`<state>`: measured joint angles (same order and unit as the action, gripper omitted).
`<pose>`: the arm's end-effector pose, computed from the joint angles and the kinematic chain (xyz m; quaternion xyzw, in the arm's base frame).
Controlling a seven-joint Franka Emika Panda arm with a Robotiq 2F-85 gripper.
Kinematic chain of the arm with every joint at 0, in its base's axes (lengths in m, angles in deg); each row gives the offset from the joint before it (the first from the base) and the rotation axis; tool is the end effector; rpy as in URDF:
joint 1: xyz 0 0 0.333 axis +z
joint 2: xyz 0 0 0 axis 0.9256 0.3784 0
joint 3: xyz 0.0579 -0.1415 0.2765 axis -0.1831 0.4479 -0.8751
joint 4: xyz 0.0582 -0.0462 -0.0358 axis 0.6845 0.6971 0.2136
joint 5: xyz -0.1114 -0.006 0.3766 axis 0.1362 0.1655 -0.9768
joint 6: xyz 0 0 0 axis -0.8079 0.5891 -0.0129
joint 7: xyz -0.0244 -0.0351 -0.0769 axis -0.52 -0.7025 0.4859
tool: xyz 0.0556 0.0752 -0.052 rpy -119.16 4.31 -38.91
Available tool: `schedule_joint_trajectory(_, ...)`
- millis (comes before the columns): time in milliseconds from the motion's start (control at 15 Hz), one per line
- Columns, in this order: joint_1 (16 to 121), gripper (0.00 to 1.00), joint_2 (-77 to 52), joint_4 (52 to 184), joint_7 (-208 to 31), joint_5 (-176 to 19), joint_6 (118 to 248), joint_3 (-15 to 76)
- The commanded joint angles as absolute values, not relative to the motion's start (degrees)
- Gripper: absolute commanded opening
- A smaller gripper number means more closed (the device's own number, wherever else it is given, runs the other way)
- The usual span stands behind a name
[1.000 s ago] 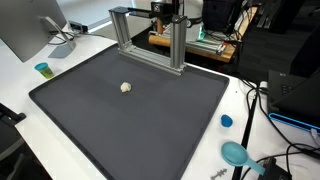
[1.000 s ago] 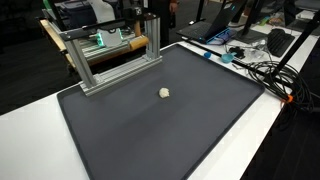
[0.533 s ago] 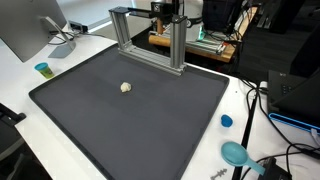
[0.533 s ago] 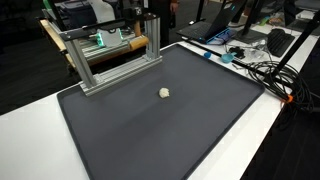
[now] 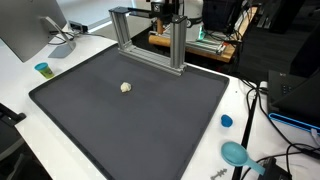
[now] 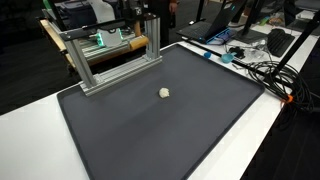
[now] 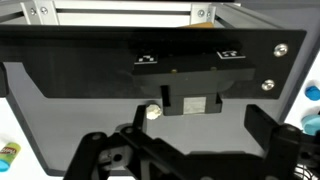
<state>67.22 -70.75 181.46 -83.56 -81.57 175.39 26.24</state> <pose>0.3437 -0.0036 0.4549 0.9941 0.0010 0.1087 0.0015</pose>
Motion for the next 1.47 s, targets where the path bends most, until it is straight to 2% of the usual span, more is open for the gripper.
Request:
schedule_joint_trajectory(0,67.0,1.00,-73.1,182.4,-82.5,-80.0,172.6,26.3)
schedule_joint_trajectory(67,67.2,1.00,-73.3,182.6,-82.4,-79.9,171.8,26.3)
schedule_joint_trajectory(400,67.5,0.76,-73.6,183.4,-83.7,-81.0,170.2,26.2)
schedule_joint_trajectory(467,67.4,0.80,-73.6,183.5,-84.0,-81.0,170.4,26.2)
schedule_joint_trajectory(600,67.2,0.81,-73.6,183.4,-84.3,-80.7,170.4,25.9)
schedule_joint_trajectory(933,66.9,0.78,-73.5,183.4,-86.4,-80.4,170.7,24.7)
schedule_joint_trajectory(1000,66.7,0.73,-73.5,183.7,-87.2,-80.1,171.1,24.2)
schedule_joint_trajectory(1200,66.0,0.68,-73.3,184.1,-88.9,-77.9,171.0,22.3)
schedule_joint_trajectory(1267,65.6,0.62,-73.1,184.0,-89.8,-76.5,170.6,21.5)
schedule_joint_trajectory(1333,65.2,0.63,-72.8,183.7,-90.7,-75.4,170.5,20.7)
schedule_joint_trajectory(1400,64.9,0.54,-71.8,182.4,-91.6,-74.4,169.6,20.0)
